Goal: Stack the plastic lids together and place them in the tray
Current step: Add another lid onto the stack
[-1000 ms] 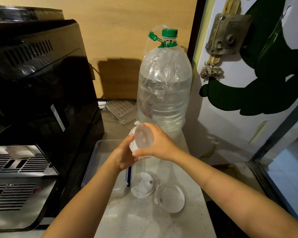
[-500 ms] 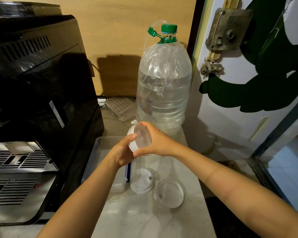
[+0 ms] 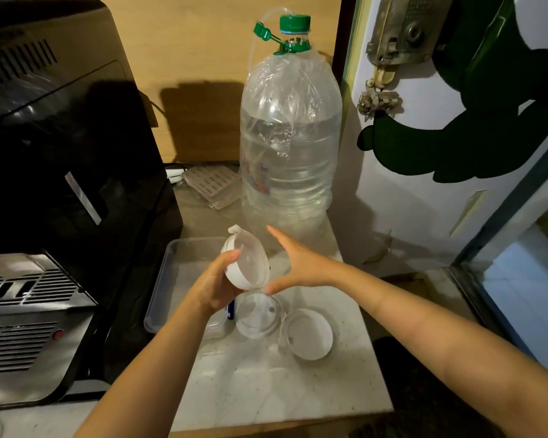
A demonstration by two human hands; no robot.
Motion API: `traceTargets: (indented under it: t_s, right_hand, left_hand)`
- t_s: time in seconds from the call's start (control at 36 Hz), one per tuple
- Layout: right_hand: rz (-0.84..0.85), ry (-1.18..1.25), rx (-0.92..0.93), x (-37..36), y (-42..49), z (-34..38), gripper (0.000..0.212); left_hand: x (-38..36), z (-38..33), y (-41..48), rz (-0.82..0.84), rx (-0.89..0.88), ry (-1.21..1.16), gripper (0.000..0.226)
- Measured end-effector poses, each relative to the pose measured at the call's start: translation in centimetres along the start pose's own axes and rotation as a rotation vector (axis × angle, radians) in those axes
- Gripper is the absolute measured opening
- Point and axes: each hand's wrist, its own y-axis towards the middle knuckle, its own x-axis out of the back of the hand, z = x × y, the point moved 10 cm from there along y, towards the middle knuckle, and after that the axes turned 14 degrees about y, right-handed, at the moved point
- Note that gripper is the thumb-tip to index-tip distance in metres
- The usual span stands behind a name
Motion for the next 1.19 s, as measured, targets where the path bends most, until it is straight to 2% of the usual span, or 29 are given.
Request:
traceTargets:
  t_s: [0.28,0.47,0.72,0.94,1.08,1.19]
  right_hand:
    - [0.151,-0.321,-0.191,-2.9,-2.4,-9.5,0.12]
    - [0.178,-0.484,-0.197,-4.6,-3.5,-12.2,0.116]
    - [0.144,-0.5,-0.188,-5.3,-3.7,-12.7,0.107]
    - [0.069,-0.413,-0.181,-4.5,-3.6,-12.3,0.102]
    - [0.009,-0.343,-0.148,-2.4,-3.6,-10.3,0.104]
    - [-0.058,-0.252,-0.126,-0.2,-3.9,-8.1,0.105]
  left_hand:
    - [-0.7,3.3,-0.4,0.044,0.094,0.026,0.097]
    - [-1.7,4.8,-0.6,0.056,0.141,0.064,0.109]
    - [-1.4,6.4,-1.6,0.004,0.196,0.092,0.128]
    - [-1.0,6.9,-1.6,-0.013,0.213,0.064,0.125]
    - [-0.9,6.7,-1.7,-0.005,0.202,0.038,0.107]
    - [-0.5,6.4,-1.6,-0.022,0.184,0.041,0.123]
